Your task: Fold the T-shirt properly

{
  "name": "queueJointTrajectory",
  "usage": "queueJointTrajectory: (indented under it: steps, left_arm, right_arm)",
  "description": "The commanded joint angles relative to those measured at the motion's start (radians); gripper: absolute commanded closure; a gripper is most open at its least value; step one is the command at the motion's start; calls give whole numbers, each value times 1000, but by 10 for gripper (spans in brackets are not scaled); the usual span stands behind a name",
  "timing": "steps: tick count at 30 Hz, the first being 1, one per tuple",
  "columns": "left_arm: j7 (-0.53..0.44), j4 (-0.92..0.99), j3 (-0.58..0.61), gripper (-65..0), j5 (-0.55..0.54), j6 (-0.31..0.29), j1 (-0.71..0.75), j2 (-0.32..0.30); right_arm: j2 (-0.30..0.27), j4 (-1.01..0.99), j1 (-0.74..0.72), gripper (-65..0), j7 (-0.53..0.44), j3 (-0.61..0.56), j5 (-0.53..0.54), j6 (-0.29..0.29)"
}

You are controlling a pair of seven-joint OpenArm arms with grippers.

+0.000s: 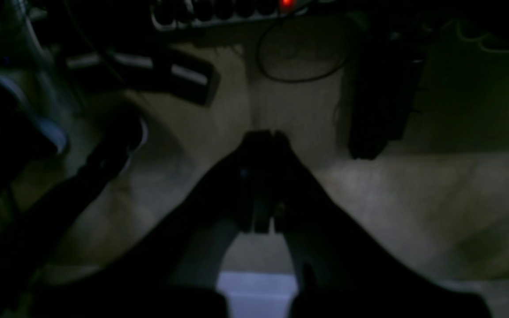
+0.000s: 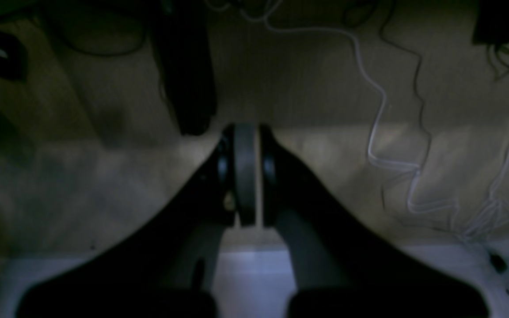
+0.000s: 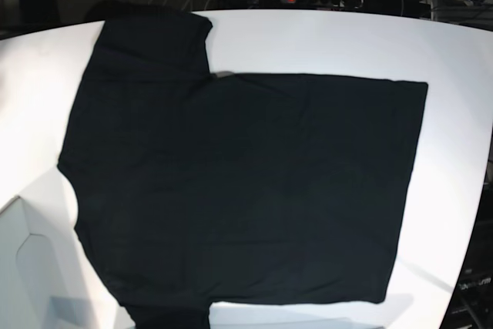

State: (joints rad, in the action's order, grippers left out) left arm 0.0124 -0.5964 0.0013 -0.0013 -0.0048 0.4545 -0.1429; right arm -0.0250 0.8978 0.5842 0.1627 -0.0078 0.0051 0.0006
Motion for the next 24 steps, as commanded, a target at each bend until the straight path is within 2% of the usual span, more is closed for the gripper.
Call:
queueJointTrajectory:
  steps: [1,4,7,12,17,20,24]
  left_arm:
    - [-10,-47,-2,0,-1,1,37,-19]
    - [-10,-188,-2,0,-27,1,135,-57]
    - [-10,-368,-2,0,-138,1,258,-111]
    - [-10,-646,-2,0,-305,7,435,-237]
    - [-16,-851,-11,0,-372,9,576,-329]
    - [-18,-974,-114,0,-394,10,665,-335]
    - [-12,-1149,-291,0,-397,1,746,-258]
  right_arm:
    - [-3,71,39,0,5,1,2,2]
    - [-5,261,138,0,54,1,2,2]
    - [-13,452,230,0,104,6,2,2]
    - [-26,726,351,0,160,10,3,2]
    - [-56,956,443,0,234,10,3,2]
    - [-62,1075,483,0,243,13,3,2]
    - [-60,1142,495,0,237,56,3,2]
